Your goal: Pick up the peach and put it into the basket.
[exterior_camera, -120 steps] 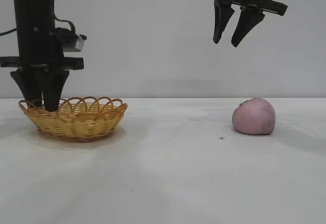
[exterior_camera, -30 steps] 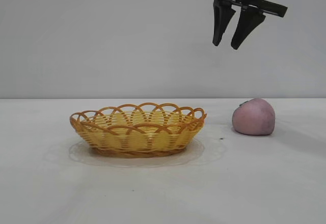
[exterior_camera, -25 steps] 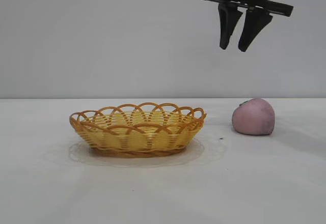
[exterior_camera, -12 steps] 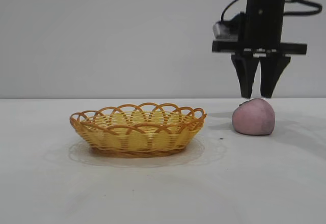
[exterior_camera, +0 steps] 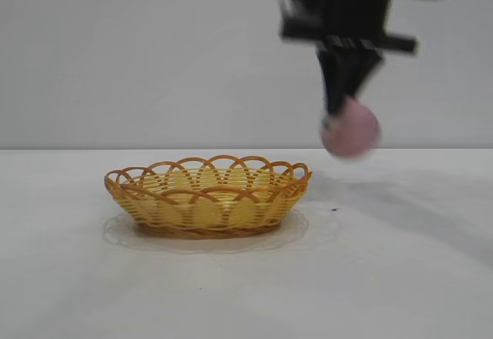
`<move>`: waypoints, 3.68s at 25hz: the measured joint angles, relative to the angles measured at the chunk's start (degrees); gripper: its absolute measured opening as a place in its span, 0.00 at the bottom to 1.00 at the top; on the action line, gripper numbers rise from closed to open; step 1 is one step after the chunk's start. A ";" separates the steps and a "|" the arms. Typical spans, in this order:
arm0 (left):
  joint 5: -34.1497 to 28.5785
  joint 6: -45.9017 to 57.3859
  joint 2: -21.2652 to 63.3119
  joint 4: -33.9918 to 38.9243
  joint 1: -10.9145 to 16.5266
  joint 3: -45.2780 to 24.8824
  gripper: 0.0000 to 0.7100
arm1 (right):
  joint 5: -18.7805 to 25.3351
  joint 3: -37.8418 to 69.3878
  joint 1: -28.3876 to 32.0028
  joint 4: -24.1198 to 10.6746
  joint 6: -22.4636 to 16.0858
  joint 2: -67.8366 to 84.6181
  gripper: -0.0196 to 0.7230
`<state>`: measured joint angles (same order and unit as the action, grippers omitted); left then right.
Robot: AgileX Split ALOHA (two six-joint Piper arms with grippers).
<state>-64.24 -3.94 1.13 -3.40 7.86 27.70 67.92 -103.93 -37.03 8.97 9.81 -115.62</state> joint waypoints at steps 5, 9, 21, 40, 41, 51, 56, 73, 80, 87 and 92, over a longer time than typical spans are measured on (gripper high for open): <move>0.00 0.00 0.00 0.00 0.00 0.00 0.53 | -0.63 1.44 -2.26 0.41 0.02 -4.37 0.03; 0.00 0.00 0.00 0.00 0.00 0.00 0.53 | -2.38 2.80 -2.29 1.99 0.49 -6.17 0.03; 0.00 0.00 0.00 0.00 0.00 0.00 0.53 | -4.16 3.04 -1.57 0.47 -1.57 -4.40 0.68; 0.00 0.00 0.00 0.00 0.00 0.00 0.53 | -23.13 57.06 30.61 -10.62 -16.14 45.47 0.69; 0.00 0.00 0.00 0.00 0.00 0.00 0.53 | -22.85 60.42 30.61 -10.57 -16.20 52.31 0.69; 0.00 0.00 0.00 0.00 0.00 0.00 0.53 | -8.57 71.25 30.51 -11.18 -13.02 88.97 0.69; 0.00 0.00 0.00 0.00 0.00 0.00 0.53 | -4.18 75.36 30.51 -11.18 -12.54 101.16 0.69; 0.00 -0.10 0.00 0.00 0.00 0.00 0.53 | -3.65 75.38 30.51 -11.18 -12.30 111.21 0.69; 0.00 -0.10 0.00 0.00 0.00 0.00 0.53 | -3.28 75.38 30.51 -11.18 -12.20 116.38 0.69; 0.00 -0.10 0.00 0.00 0.00 0.00 0.53 | -2.92 75.50 30.51 -10.39 -12.20 116.59 0.69; 0.00 -0.10 0.00 0.00 0.00 0.00 0.53 | -2.81 75.87 30.51 -10.17 -12.09 116.59 0.69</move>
<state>-64.24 -4.05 1.13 -3.40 7.86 27.70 65.10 -28.06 -6.52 -1.21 -2.28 0.98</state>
